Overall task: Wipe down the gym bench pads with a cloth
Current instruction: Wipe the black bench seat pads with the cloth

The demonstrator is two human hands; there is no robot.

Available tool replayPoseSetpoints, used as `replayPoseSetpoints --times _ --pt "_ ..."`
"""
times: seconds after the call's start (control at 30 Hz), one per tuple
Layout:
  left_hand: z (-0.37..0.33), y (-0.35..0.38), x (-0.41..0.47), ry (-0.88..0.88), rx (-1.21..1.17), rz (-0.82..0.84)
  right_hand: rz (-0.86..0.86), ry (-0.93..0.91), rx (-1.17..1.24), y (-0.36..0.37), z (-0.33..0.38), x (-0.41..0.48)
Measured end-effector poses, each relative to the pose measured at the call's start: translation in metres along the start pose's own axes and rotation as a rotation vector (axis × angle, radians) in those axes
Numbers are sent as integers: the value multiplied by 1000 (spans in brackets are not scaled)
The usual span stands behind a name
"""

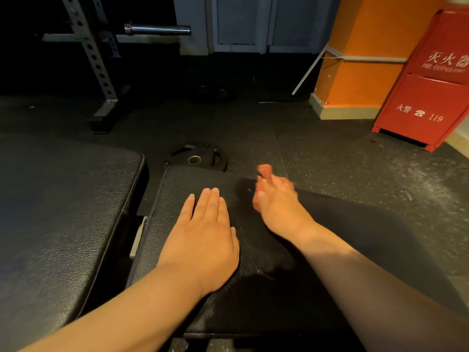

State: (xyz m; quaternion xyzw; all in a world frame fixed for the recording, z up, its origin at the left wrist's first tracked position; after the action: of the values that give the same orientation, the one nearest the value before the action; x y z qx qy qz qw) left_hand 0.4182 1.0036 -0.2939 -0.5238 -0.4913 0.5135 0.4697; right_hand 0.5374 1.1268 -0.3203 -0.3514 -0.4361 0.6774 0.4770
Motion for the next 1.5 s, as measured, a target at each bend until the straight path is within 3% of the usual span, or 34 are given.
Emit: replayPoseSetpoints --times 0.07,0.13,0.3,0.37,0.47,0.57,0.77,0.97,1.13,1.23,1.37,1.5 --pt "1 -1 -1 5 17 -10 78 -195 -67 12 35 -19" --pt "1 -2 -2 5 25 -23 148 -255 20 12 33 -29" --pt "0 0 0 0 -5 -14 38 -19 -24 4 -14 8" --pt "2 0 0 1 4 -5 3 -139 -61 6 15 -3" --pt "2 -1 -1 5 25 -20 92 -255 3 6 26 -30" --pt "0 -1 0 1 25 -14 182 -230 -76 4 3 -32" --pt "0 -1 0 -3 20 -9 190 -174 -66 8 18 -6" --pt "-1 -1 1 -10 19 -15 265 -172 -126 -3 -11 -39" --pt "0 -1 1 -7 43 -17 198 -233 118 -10 18 -14" --pt "-1 -2 0 -5 22 -24 162 -337 -23 -7 3 -25" --pt "-2 -2 1 -13 24 -31 320 -211 -139 4 -30 -40" --pt "-1 -2 2 -20 41 1 234 -263 -82 5 5 -4"
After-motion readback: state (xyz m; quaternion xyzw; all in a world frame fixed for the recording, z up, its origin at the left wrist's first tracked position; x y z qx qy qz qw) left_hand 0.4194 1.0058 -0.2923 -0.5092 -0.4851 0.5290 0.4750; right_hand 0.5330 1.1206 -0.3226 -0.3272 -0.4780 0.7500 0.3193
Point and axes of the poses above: each hand's wrist, its own x-axis towards the middle knuckle, its own y-axis out of the palm, z = x × y, the point moved 7 cm from there along x, towards the middle knuckle, and after that the axes turned 10 degrees about -x, right-handed, at the moved point
